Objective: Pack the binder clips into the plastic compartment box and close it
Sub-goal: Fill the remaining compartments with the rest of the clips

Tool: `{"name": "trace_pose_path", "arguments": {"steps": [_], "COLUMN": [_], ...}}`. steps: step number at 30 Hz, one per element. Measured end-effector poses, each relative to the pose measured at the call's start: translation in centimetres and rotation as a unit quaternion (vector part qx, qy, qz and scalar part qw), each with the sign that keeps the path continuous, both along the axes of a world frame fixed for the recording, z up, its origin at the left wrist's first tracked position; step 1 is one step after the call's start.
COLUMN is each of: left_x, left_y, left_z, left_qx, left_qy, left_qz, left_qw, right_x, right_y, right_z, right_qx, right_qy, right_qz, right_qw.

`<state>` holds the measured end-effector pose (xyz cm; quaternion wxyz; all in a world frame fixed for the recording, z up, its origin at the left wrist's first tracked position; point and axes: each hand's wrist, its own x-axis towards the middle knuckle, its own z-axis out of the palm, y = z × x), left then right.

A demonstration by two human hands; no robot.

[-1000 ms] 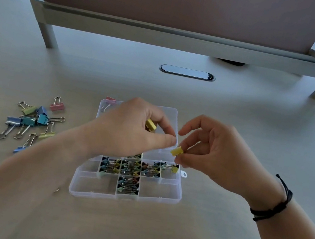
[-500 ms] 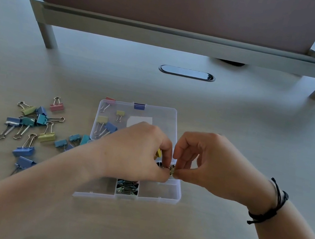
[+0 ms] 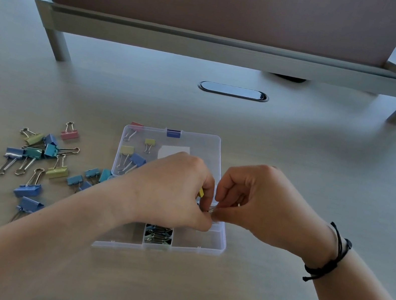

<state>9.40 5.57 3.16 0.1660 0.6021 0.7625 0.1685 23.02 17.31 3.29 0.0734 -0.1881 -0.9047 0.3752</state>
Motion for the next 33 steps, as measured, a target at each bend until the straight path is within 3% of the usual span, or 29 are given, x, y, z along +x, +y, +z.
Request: {"name": "trace_pose_path", "arguments": {"steps": [6,12,22,24,26,30,33], "left_x": [0.1,0.4,0.1,0.0,-0.2,-0.9,-1.1], "left_y": [0.1,0.4,0.5,0.4,0.4,-0.1,-0.4], "left_z": [0.1,-0.3,0.1,0.3,0.6,1.3,1.4], "left_qx": [-0.006,-0.017,-0.050,-0.068,-0.067,-0.031,-0.031], "left_qy": [-0.005,0.021,-0.017,-0.052,-0.140,-0.350,-0.360], "left_qz": [0.009,0.030,0.059,0.062,0.078,0.121,0.105], "left_qw": [1.000,0.999,0.997,0.994,0.985,0.928,0.926], "right_x": [0.2,-0.2,-0.3,-0.3,-0.3,-0.3,-0.4], "right_y": [0.0,-0.1,-0.1,0.0,0.1,0.3,0.7], "right_z": [-0.1,-1.0,-1.2,-1.2,-1.3,-1.4,-1.4], "right_qx": [0.031,0.085,0.024,0.023,0.027,0.001,-0.026], "right_qy": [0.007,-0.002,-0.031,-0.033,-0.034,-0.047,-0.056], "right_qz": [0.030,-0.008,-0.020,-0.019,-0.012,-0.002,0.007], "right_qw": [0.999,0.996,0.999,0.999,0.999,0.999,0.998]}}
